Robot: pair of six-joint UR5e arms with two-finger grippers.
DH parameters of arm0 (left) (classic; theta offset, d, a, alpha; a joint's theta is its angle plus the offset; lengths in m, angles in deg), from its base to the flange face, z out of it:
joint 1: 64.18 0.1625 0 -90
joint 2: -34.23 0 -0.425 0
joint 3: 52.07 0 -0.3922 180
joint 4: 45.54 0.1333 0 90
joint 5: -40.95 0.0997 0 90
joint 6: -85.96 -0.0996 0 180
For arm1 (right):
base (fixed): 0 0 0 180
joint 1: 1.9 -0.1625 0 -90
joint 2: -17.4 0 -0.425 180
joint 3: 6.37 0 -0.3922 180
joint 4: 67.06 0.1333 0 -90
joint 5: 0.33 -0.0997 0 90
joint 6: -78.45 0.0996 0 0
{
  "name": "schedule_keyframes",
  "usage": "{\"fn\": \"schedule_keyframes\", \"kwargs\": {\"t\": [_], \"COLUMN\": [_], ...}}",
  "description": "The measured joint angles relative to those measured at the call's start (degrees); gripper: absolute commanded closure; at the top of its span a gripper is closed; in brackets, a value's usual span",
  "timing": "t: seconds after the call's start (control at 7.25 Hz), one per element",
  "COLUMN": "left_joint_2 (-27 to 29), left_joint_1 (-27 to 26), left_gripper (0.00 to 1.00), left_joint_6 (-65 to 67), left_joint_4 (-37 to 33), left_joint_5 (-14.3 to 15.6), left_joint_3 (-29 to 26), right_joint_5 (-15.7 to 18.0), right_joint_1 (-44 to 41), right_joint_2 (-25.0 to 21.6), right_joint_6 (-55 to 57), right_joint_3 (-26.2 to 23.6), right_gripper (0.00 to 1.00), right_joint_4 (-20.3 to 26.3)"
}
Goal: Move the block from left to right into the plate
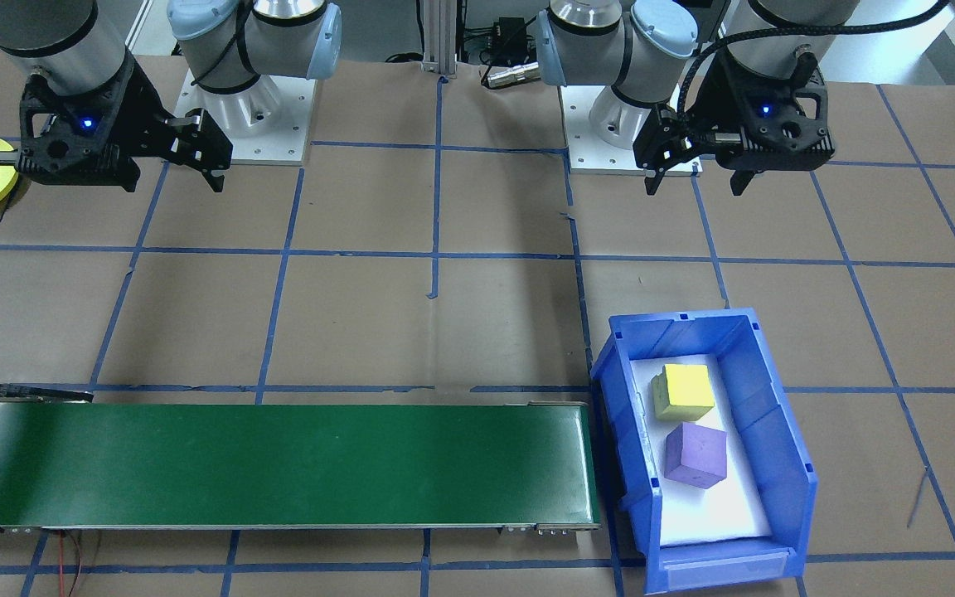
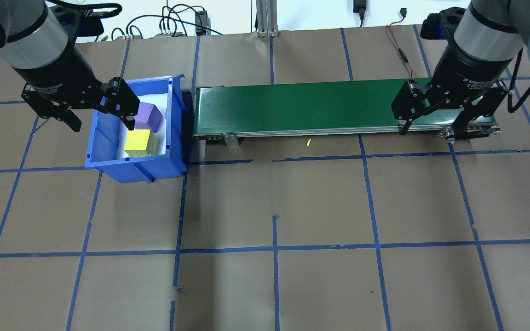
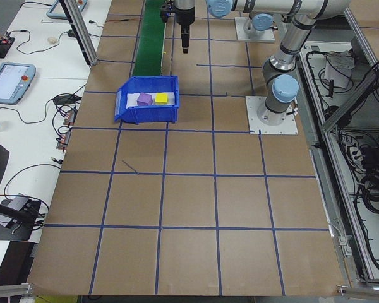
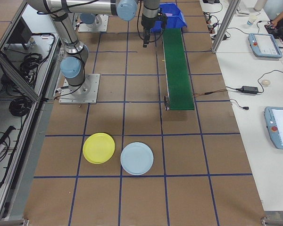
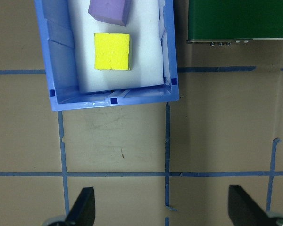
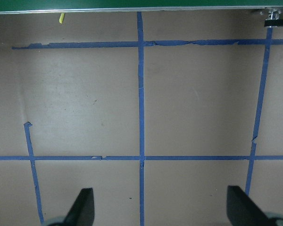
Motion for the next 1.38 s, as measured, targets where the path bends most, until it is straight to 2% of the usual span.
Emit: {"fn": "schedule_keyframes", "kwargs": {"t": [0.55,0.69,1.1,1.38], "left_joint_2": [-0.3,1.1,14.2,18.7], "left_joint_1": [0.4,1.0,5.5,6.3], "left_gripper": [0.0,0.0,0.0,0.0], "left_joint_6": [-2.3,-4.1,-9.5,-13.0], "left_joint_4": [-0.9,-0.3,11.1,16.0], "left_joint_5": [0.1,0.0,-0.4,-0.3], "left_joint_3": [0.7,0.9,1.1,2.1], "right_joint_5": [-0.1,-0.1,-0.1,-0.1], "right_joint_1": [0.0,0.0,0.0,0.0], "right_joint_2": [0.0,0.0,0.1,0.1], "right_joint_6": [-0.1,-0.1,-0.1,-0.1], "right_joint_3": [0.1,0.1,0.1,0.1], "right_gripper": [0.0,0.0,0.0,0.0], "right_joint_4": [0.0,-0.1,-0.1,-0.1]}}
